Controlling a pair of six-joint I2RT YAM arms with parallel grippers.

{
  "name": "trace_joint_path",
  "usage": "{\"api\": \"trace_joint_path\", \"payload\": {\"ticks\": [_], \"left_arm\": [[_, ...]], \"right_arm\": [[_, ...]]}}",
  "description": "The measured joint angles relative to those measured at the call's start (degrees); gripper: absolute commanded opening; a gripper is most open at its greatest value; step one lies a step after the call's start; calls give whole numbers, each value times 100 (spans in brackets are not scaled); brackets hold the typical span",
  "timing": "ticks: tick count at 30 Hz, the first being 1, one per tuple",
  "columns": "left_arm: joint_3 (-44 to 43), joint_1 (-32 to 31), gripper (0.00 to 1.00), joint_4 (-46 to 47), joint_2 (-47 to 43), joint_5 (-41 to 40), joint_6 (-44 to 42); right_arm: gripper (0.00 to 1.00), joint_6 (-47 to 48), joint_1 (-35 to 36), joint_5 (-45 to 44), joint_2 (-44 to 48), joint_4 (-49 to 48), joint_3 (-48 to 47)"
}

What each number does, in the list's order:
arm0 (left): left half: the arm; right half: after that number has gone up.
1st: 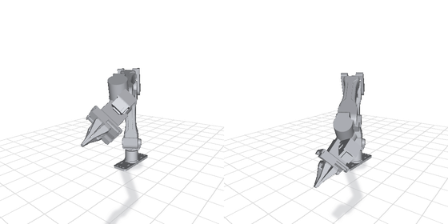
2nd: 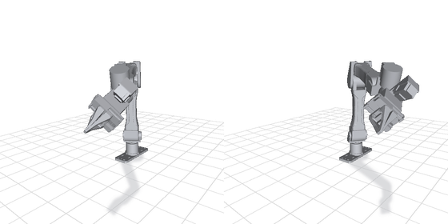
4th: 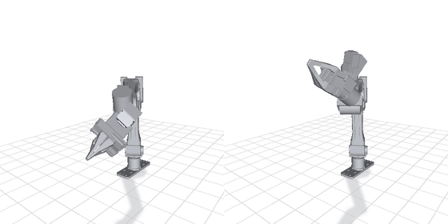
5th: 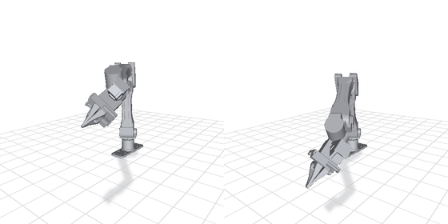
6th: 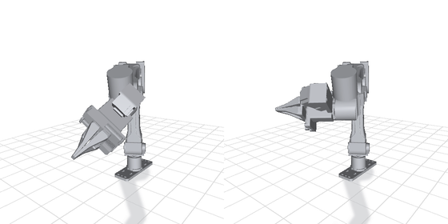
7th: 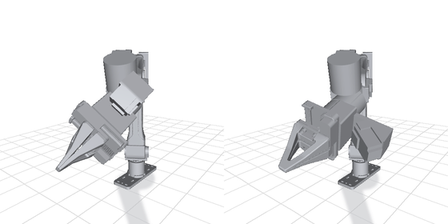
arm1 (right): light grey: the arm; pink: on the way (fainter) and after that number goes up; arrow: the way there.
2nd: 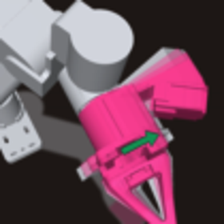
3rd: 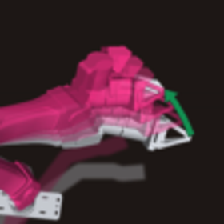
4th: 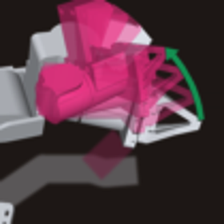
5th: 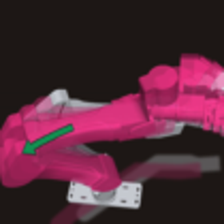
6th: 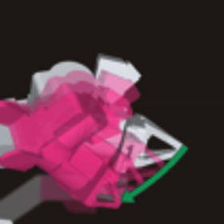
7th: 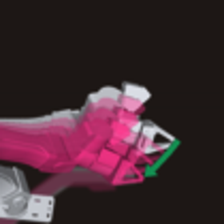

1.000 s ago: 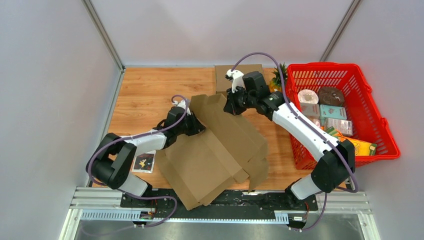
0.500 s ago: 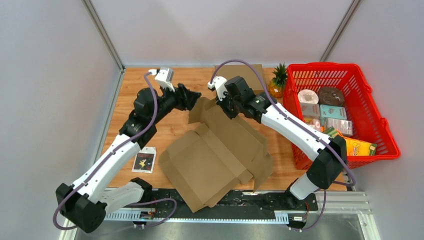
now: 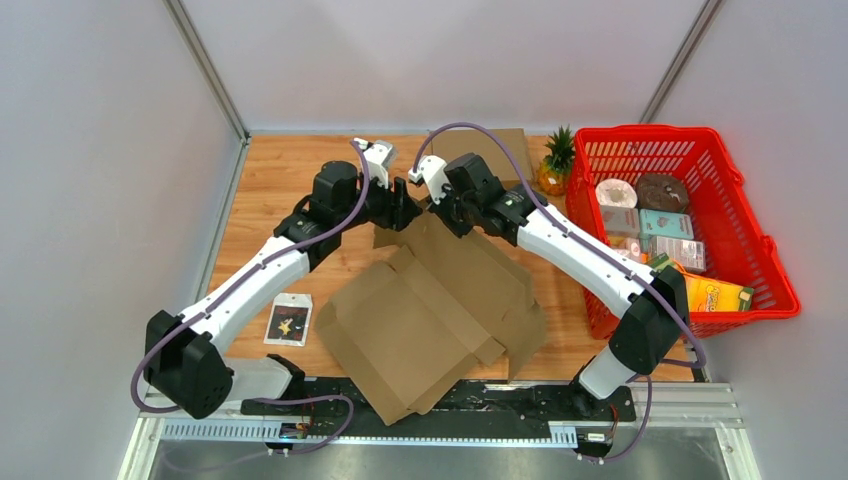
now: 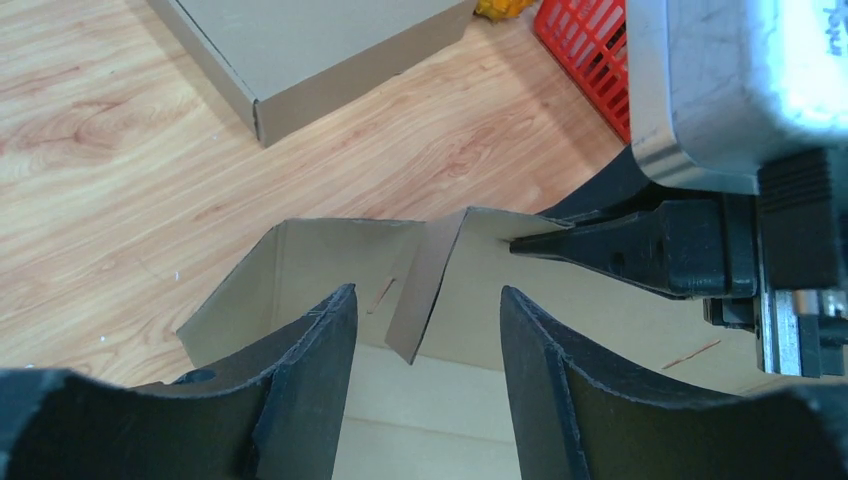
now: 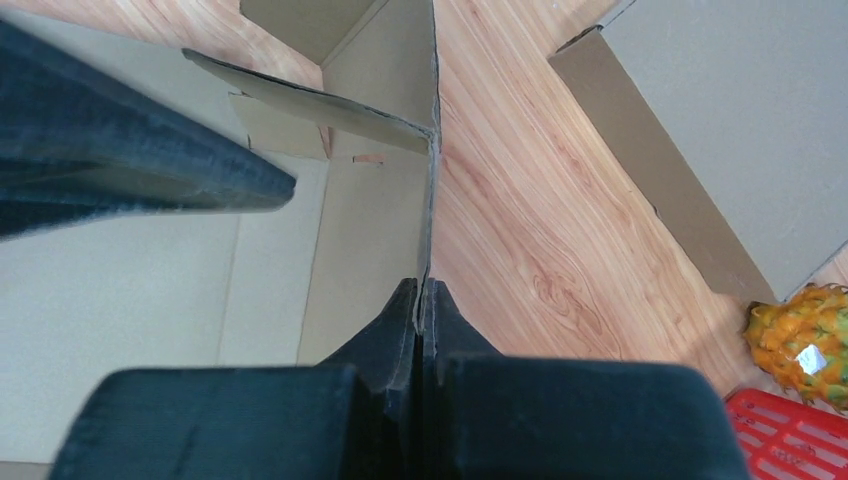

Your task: Fold the paper box

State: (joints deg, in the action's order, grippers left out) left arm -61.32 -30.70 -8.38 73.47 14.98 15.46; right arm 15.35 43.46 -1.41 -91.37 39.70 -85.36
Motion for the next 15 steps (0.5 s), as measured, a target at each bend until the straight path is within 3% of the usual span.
{"api": "trace_joint_path", "payload": {"ticks": [5, 6, 8, 11, 13, 15], "left_arm": [[0, -2, 33, 50, 46, 11, -118], [-2, -4, 18, 50, 72, -4, -140], [-2, -22, 8, 48, 142, -57, -214], [4, -116, 1, 111, 192, -116, -413], [92, -192, 0, 227, 190, -306, -527], [330, -188, 0, 424, 136, -551, -542]], "right_arm": [[0, 20, 2, 140, 2, -20, -2], [0, 17, 2, 162, 2, -13, -9], [8, 15, 2, 195, 9, -48, -11], [34, -33, -7, 109, 17, -146, 44], [63, -227, 2, -122, 74, -98, 68], [81, -608, 13, -330, 151, 63, 22]]}}
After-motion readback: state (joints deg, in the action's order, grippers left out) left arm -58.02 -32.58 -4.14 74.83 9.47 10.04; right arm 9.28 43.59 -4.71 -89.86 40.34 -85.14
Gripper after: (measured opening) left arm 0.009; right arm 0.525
